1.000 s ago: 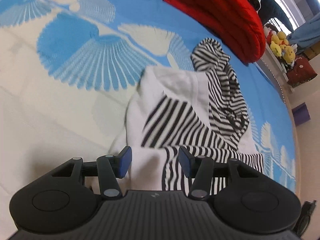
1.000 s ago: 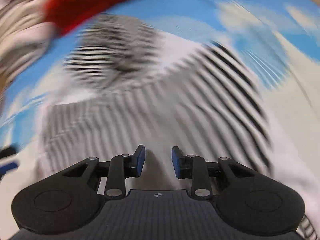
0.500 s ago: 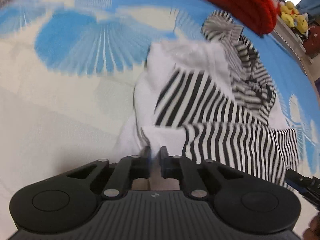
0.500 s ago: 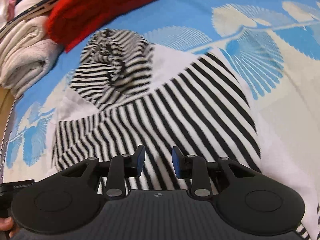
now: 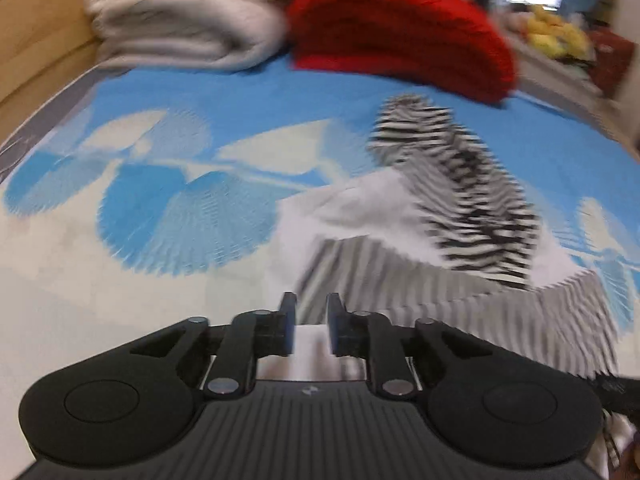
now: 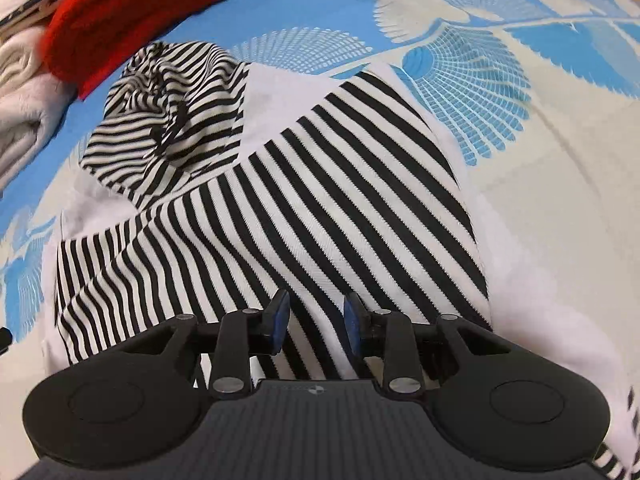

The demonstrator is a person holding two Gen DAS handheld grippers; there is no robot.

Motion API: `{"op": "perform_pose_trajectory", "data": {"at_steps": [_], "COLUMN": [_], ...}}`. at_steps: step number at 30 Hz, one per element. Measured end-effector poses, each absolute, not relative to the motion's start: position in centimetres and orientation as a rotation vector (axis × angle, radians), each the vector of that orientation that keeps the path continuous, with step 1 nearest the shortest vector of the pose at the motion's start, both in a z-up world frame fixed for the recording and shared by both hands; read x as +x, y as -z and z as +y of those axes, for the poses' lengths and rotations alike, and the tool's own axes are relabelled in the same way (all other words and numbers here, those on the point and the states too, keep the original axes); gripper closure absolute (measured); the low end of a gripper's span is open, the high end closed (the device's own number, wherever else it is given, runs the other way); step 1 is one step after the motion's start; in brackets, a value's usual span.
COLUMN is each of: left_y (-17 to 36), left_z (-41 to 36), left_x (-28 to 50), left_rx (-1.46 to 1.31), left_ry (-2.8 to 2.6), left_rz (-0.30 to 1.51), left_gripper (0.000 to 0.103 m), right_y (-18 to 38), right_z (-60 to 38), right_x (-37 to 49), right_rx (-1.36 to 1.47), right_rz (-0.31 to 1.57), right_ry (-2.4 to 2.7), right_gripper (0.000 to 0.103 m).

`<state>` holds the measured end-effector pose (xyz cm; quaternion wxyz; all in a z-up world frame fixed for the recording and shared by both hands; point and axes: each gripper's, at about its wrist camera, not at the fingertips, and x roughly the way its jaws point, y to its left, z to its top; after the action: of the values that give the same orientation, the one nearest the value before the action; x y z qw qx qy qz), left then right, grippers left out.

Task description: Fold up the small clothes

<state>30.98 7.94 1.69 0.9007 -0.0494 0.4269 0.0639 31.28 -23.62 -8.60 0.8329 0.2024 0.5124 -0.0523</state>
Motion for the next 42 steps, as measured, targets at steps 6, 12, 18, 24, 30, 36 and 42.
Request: {"op": "perform_pose_trajectory", "data": {"at_steps": [6, 12, 18, 24, 30, 36, 42], "left_y": [0.5, 4.1, 4.1, 2.8, 3.1, 4.7, 3.2], "left_z": [7.8, 9.5, 10.1, 8.7, 8.0, 9.4, 9.3], "left_x": [31.2, 31.4, 30.9, 31.1, 31.3, 31.7, 31.7], "left_rx": [-0.119, -0.26, -0.222, -0.167, -0.163, -0.301, -0.296], "left_ry": [-0.042, -0.022, -0.078, -0.098, -0.126, -0.124, -0.164], "left_rz": [0.999, 1.145, 1.13, 1.058, 1.056, 1.136, 1.068], "left_gripper": [0.072, 0.072, 0.073, 0.072, 0.072, 0.068, 0.068], "right_y": [8.0, 8.4, 8.0, 7.9, 7.7, 7.6, 8.1], "right_z": [-22.5, -22.6, -23.5, -25.0, -25.3, -26.0, -26.9], "right_x": [31.6, 31.7, 31.7, 31.7, 31.6, 31.6, 31.3], "right_rx": [0.373, 0.371, 0.398, 0.439, 0.441, 0.401, 0.417], "right_rz": [1.052, 1.066, 1.064, 1.059, 1.056, 1.037, 1.041], "right_ry": [0.108, 0.119, 0.127, 0.129, 0.128, 0.167, 0.187], "right_gripper": [0.072, 0.071, 0.071, 0.072, 0.072, 0.071, 0.071]}}
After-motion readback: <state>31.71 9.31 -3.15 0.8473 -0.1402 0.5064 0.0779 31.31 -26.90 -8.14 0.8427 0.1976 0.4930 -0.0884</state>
